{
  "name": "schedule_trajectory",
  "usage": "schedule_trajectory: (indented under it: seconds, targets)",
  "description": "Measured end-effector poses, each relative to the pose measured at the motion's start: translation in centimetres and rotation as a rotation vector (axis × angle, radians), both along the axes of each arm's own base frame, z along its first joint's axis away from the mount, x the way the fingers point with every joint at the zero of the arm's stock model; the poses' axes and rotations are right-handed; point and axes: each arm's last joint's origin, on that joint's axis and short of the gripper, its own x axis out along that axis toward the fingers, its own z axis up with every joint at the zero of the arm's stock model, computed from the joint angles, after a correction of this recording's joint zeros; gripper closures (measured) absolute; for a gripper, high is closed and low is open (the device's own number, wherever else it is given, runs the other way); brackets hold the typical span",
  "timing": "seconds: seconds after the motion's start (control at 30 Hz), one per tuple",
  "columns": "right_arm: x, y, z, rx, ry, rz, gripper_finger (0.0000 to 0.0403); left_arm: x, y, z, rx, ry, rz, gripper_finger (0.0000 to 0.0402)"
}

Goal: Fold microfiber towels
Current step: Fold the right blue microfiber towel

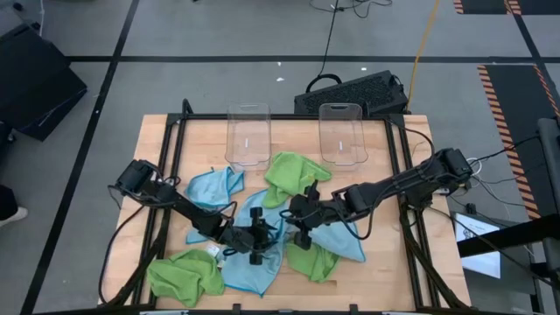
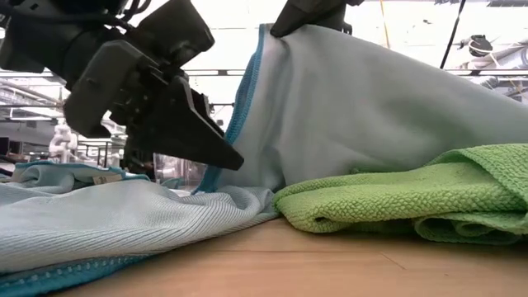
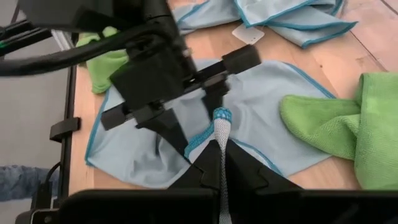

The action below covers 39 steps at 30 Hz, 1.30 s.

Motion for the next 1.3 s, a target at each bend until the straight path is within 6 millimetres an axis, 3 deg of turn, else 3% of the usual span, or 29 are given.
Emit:
schedule_trajectory:
  seconds: [0.4,0.7,1.1,1.2,1.3]
  targets:
    - [0.4,-1.4,0.0,-0.016,-0.01,-0.082,0.0403,-0.1,0.0,-0.2,-0.016,0.023,0.0,0.022]
    - [0.5,-2.4,-0.1,-0.002,0.0,-0.136,0.0403,-1.0,0.6,-1.3,-0.094,0.141,0.148,0.022]
    - [0.5,-2.4,-0.1,-0.001,0.003,-0.139,0.0403,-1.4,0.8,-1.7,-0.129,0.186,0.209,0.0221]
    - [0.5,-2.4,-0.1,-0.001,0.003,-0.139,0.0403,-1.4,0.8,-1.7,-0.123,0.187,0.204,0.0235]
    - [0.5,-2.4,-0.1,0.0,0.003,-0.139,0.0403,-1.4,0.8,-1.6,-0.105,0.185,0.188,0.0273]
